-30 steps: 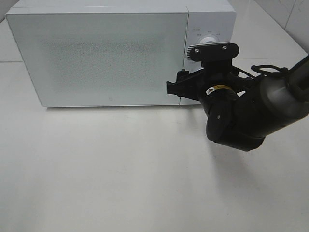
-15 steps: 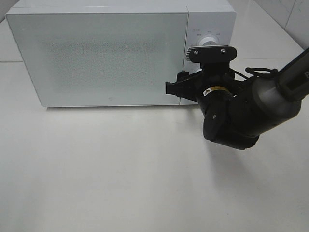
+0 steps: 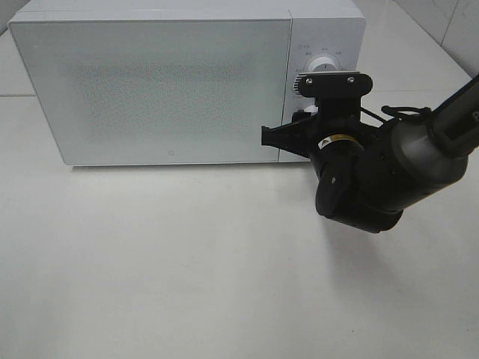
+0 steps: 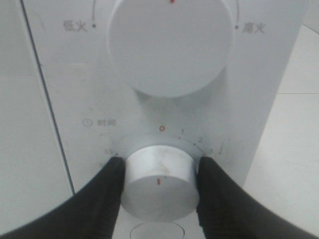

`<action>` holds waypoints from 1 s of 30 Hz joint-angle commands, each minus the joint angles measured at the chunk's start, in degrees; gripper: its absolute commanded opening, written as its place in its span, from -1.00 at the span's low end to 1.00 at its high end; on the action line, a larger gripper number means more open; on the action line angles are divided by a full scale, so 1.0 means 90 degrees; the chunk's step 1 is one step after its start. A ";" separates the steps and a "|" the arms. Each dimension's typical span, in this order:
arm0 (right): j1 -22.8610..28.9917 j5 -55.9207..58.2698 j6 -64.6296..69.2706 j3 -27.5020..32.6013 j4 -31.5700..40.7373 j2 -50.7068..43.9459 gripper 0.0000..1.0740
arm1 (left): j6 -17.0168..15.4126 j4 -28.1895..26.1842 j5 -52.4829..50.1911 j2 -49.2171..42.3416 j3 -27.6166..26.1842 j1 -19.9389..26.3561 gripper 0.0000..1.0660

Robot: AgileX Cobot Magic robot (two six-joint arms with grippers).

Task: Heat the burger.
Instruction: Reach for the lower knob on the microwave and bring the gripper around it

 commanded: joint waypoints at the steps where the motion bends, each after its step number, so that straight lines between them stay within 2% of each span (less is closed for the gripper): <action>1: -0.0013 -0.0433 0.0159 -0.0121 -0.0318 0.0013 -1.00 | 0.0000 0.0000 0.0000 -0.0121 0.0019 0.0006 0.88; 7: -0.0013 -0.1133 0.0401 -0.0121 -0.0350 0.0013 -1.00 | 0.0000 0.0000 0.0000 -0.0121 0.0019 0.0006 0.88; 13: -0.0013 -0.1273 0.1541 -0.0121 -0.0350 0.0013 -1.00 | 0.0000 0.0000 0.0000 -0.0121 0.0019 0.0006 0.88; 14: -0.0013 -0.1305 0.2241 -0.0121 -0.0369 0.0013 -1.00 | 0.0000 0.0000 0.0000 -0.0121 0.0019 0.0006 0.88; 15: -0.0013 -0.1305 0.2241 -0.0121 -0.0369 0.0013 -1.00 | 0.0000 0.0000 0.0000 -0.0121 0.0019 0.0006 0.88; 17: -0.0019 -0.1318 0.3686 -0.0121 -0.0471 0.0013 -1.00 | 0.0000 0.0000 0.0000 -0.0121 0.0019 0.0006 0.88; 18: -0.0019 -0.1318 0.3686 -0.0121 -0.0471 0.0013 -1.00 | 0.0000 0.0000 0.0000 -0.0121 0.0019 0.0006 0.88; 19: -0.0025 -0.1299 0.4571 -0.0121 -0.0643 0.0013 -1.00 | 0.0000 0.0000 0.0000 -0.0121 0.0019 0.0006 0.88; 20: -0.0025 -0.1299 0.4571 -0.0121 -0.0643 0.0013 -1.00 | 0.0000 0.0000 0.0000 -0.0121 0.0019 0.0006 0.88; 22: -0.0025 -0.1299 0.5851 -0.0121 -0.0929 0.0013 -1.00 | 0.0000 0.0000 0.0000 -0.0121 0.0019 0.0006 0.88; 24: -0.0025 -0.1299 0.6277 -0.0121 -0.1006 0.0013 -1.00 | 0.0000 0.0000 0.0000 -0.0121 0.0019 0.0006 0.88; 25: -0.0025 -0.1299 0.7098 -0.0121 -0.1114 0.0013 -1.00 | 0.0000 0.0000 0.0000 -0.0121 0.0019 0.0006 0.88; 30: -0.0025 -0.1299 0.8556 -0.0121 -0.1311 0.0013 -1.00 | 0.0000 0.0000 0.0000 -0.0121 0.0019 0.0006 0.88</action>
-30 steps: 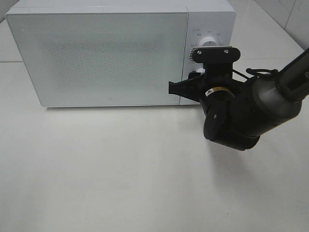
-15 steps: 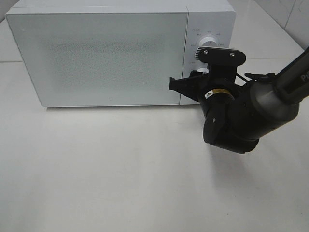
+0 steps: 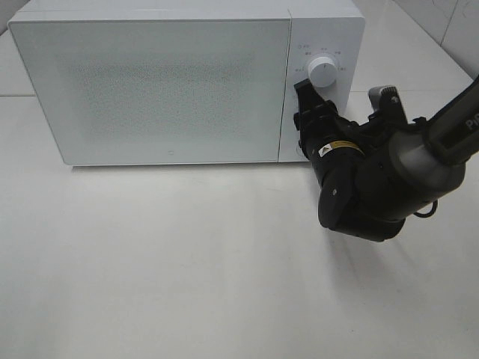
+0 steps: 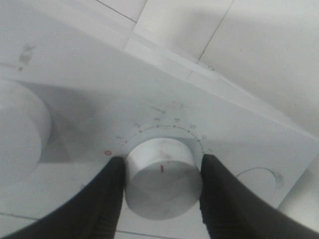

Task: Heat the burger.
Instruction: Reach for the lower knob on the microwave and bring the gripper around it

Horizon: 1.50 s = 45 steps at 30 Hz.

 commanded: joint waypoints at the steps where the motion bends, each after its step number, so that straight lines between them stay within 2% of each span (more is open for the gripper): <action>1: -0.0032 -0.0910 0.2005 -0.0242 -0.1050 -0.0102 -1.00 | -0.0032 0.0000 0.0000 -0.0121 0.0019 0.0006 0.88; 10: -0.0032 -0.0936 0.4329 -0.0242 -0.1369 -0.0102 -1.00 | -0.0032 0.0000 0.0000 -0.0121 0.0019 0.0006 0.88; 22: -0.0032 -0.1076 0.4367 -0.0242 -0.1337 -0.0102 -0.99 | -0.0032 0.0000 0.0000 -0.0121 0.0019 0.0006 0.88; 28: -0.0032 -0.1178 0.4304 -0.0242 -0.1076 -0.0102 -0.92 | -0.0032 0.0000 0.0000 -0.0121 0.0019 0.0006 0.88; 33: -0.0032 -0.1451 0.4062 -0.0242 -0.0917 -0.0102 -0.75 | -0.0032 0.0000 0.0000 -0.0121 0.0019 0.0006 0.88; 34: -0.0032 -0.1496 0.3985 -0.0242 -0.0751 -0.0102 -0.65 | -0.0032 0.0000 0.0000 -0.0121 0.0019 0.0006 0.88; 36: -0.0032 -0.1496 0.3934 -0.0242 -0.0668 -0.0102 -0.61 | -0.0032 0.0000 0.0000 -0.0121 0.0019 0.0006 0.88; 38: -0.0032 -0.1604 0.3673 -0.0242 -0.0420 -0.0102 -0.45 | -0.0032 0.0000 0.0000 -0.0121 0.0019 0.0006 0.88; 39: -0.0032 -0.1604 0.3673 -0.0242 -0.0420 -0.0102 -0.45 | -0.0032 0.0000 0.0000 -0.0121 0.0019 0.0006 0.88; 41: -0.0032 -0.1617 0.3431 -0.0216 -0.0095 -0.0102 -0.22 | -0.0032 0.0000 0.0000 -0.0121 0.0019 0.0006 0.88; 42: -0.0032 -0.1617 0.3431 -0.0216 -0.0095 -0.0102 -0.22 | -0.0032 0.0000 0.0000 -0.0121 0.0019 0.0006 0.88; 43: -0.0032 -0.1617 0.3406 -0.0185 0.0108 -0.0121 -0.07 | -0.0032 0.0000 0.0000 -0.0121 0.0019 0.0006 0.88; 45: -0.0032 -0.1617 0.3387 -0.0166 0.0146 -0.0134 0.00 | -0.0032 0.0000 0.0000 -0.0121 0.0019 0.0006 0.88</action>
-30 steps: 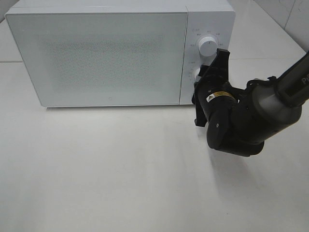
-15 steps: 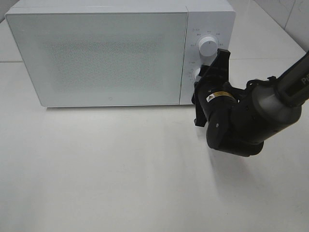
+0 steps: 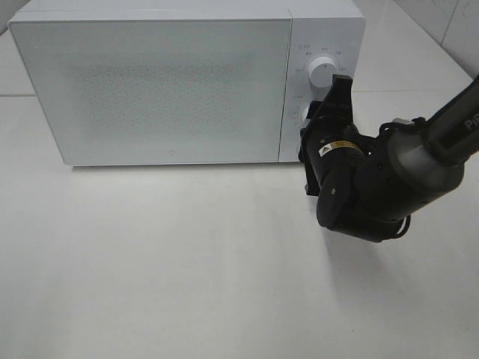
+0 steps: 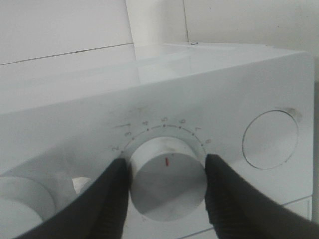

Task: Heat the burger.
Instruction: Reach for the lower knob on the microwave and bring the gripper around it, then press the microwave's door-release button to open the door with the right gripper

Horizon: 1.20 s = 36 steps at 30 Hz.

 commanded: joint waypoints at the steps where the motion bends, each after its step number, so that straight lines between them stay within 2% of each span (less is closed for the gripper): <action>1: -0.0038 -0.1572 -0.0255 -0.0140 -0.0032 -0.0140 0.16 | 0.0000 0.0000 0.0000 -0.0121 0.0019 0.0006 0.88; 2: -0.0032 -0.1572 -0.0350 -0.0064 -0.0057 -0.0140 0.29 | 0.0000 0.0000 0.0000 -0.0121 0.0019 0.0006 0.88; 6: -0.0025 -0.1522 -0.0477 0.0070 -0.0242 -0.0153 0.39 | 0.0000 0.0000 0.0000 -0.0121 0.0019 0.0006 0.88; 13: -0.0025 -0.0796 -0.1095 0.0490 -0.0796 -0.0471 0.39 | 0.0000 0.0000 0.0000 -0.0121 0.0019 0.0006 0.88; 15: -0.0025 0.0006 -0.2018 0.0738 -0.1101 -0.0802 0.39 | 0.0000 0.0000 0.0000 -0.0121 0.0019 0.0006 0.88; 19: -0.0025 0.0713 -0.2788 0.0840 -0.1337 -0.1050 0.39 | 0.0000 0.0000 0.0000 -0.0121 0.0019 0.0006 0.88; 21: -0.0025 0.1528 -0.3782 0.0853 -0.1477 -0.1324 0.39 | 0.0000 0.0000 0.0000 -0.0121 0.0019 0.0006 0.88; 22: -0.0025 0.1528 -0.3782 0.0853 -0.1477 -0.1324 0.39 | 0.0000 0.0000 0.0000 -0.0121 0.0019 0.0006 0.88; 27: -0.0045 0.3234 -0.6118 0.0853 -0.1534 -0.1935 0.39 | 0.0000 0.0000 0.0000 -0.0121 0.0019 0.0006 0.87; 29: -0.0045 0.3431 -0.6443 0.0853 -0.1534 -0.2037 0.39 | 0.0000 0.0000 0.0000 -0.0121 0.0019 0.0006 0.87; 30: -0.0045 0.3915 -0.7226 0.0853 -0.1541 -0.2235 0.39 | 0.0000 0.0000 0.0000 -0.0121 0.0019 0.0006 0.87; 36: -0.0045 0.5201 -0.8792 0.0853 -0.1547 -0.2680 0.39 | 0.0000 0.0000 0.0000 -0.0121 0.0019 0.0006 0.87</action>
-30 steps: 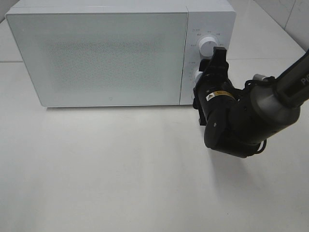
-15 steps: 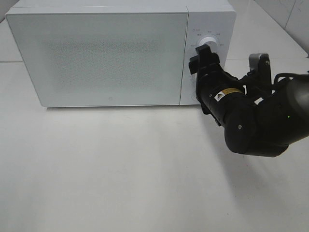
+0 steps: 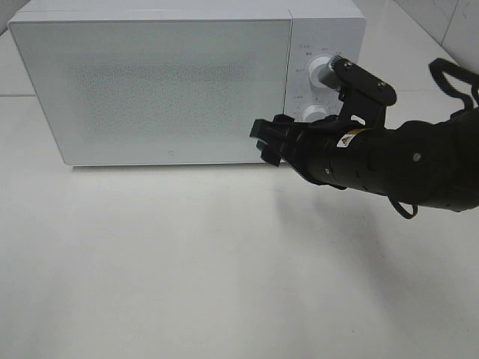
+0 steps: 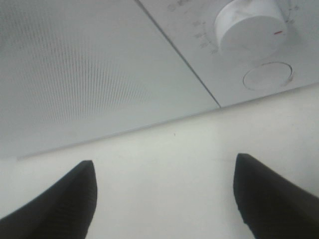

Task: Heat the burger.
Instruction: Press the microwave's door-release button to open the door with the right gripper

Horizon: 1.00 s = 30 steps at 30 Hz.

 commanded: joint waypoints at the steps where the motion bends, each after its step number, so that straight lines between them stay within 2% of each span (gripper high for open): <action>1: -0.0038 0.1012 -0.1210 -0.0006 -0.0089 -0.0369 0.39 | 0.0000 0.0000 0.0000 -0.0121 0.0019 0.0006 0.87; 5: -0.0038 0.2260 -0.2260 -0.0006 -0.0166 -0.0879 0.39 | 0.0000 0.0000 0.0000 -0.0121 0.0019 0.0006 0.87; 10: -0.0038 0.3088 -0.2457 -0.0006 -0.0509 -0.1318 0.39 | 0.0000 0.0000 0.0000 -0.0121 0.0019 0.0006 0.87; 12: -0.0038 0.3450 -0.2406 -0.0013 -0.0815 -0.1502 0.39 | 0.0000 0.0000 0.0000 -0.0121 0.0019 0.0006 0.87; 14: -0.0038 0.4113 -0.2145 -0.0095 -0.1471 -0.1789 0.39 | 0.0000 0.0000 0.0000 -0.0121 0.0019 0.0006 0.87; 15: -0.0038 0.4113 -0.2145 -0.0095 -0.1471 -0.1789 0.39 | 0.0000 0.0000 0.0000 -0.0121 0.0019 0.0006 0.87; 16: -0.0038 0.4603 -0.1853 -0.0185 -0.1961 -0.1967 0.39 | 0.0000 0.0000 0.0000 -0.0121 0.0019 0.0006 0.87; 17: -0.0038 0.4603 -0.1853 -0.0185 -0.1961 -0.1967 0.39 | 0.0000 0.0000 0.0000 -0.0121 0.0019 0.0006 0.87; 18: -0.0038 0.5074 -0.1490 -0.0280 -0.2476 -0.2171 0.39 | 0.0000 0.0000 0.0000 -0.0121 0.0019 0.0006 0.87; 20: -0.0038 0.5322 -0.1299 -0.0325 -0.2750 -0.2285 0.39 | 0.0000 0.0000 0.0000 -0.0121 0.0019 0.0006 0.87; 21: -0.0038 0.5755 -0.1006 -0.0376 -0.3202 -0.2489 0.39 | 0.0000 0.0000 0.0000 -0.0121 0.0019 0.0006 0.87; 24: -0.0038 0.6398 -0.0840 -0.0427 -0.3597 -0.2839 0.39 | 0.0000 0.0000 0.0000 -0.0121 0.0019 0.0006 0.87; 30: -0.0038 0.7378 -0.0840 -0.0427 -0.3775 -0.3591 0.39 | 0.0000 0.0000 0.0000 -0.0121 0.0019 0.0006 0.87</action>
